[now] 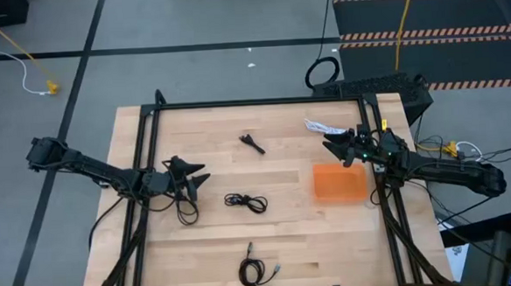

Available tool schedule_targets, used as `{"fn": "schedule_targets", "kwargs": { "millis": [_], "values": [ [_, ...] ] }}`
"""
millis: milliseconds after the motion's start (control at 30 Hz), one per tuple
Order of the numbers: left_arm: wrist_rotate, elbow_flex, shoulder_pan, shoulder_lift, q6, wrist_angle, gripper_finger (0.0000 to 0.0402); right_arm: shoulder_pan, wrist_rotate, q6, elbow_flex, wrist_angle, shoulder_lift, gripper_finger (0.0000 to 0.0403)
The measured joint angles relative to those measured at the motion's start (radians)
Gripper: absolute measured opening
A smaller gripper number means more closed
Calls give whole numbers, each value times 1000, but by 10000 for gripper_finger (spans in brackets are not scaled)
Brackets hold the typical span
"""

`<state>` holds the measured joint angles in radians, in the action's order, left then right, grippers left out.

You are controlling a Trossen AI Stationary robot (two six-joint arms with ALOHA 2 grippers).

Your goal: Pick and place USB-C Cables

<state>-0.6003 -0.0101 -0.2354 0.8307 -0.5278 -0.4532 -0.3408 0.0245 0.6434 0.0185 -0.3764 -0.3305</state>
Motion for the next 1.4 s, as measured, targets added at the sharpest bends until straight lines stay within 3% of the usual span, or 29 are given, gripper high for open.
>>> {"fn": "schedule_targets", "kwargs": {
  "millis": [1400],
  "values": [
    [0, 0, 0, 0, 32, 0, 223, 0, 0, 0, 0, 0, 0, 256]
  ]
}}
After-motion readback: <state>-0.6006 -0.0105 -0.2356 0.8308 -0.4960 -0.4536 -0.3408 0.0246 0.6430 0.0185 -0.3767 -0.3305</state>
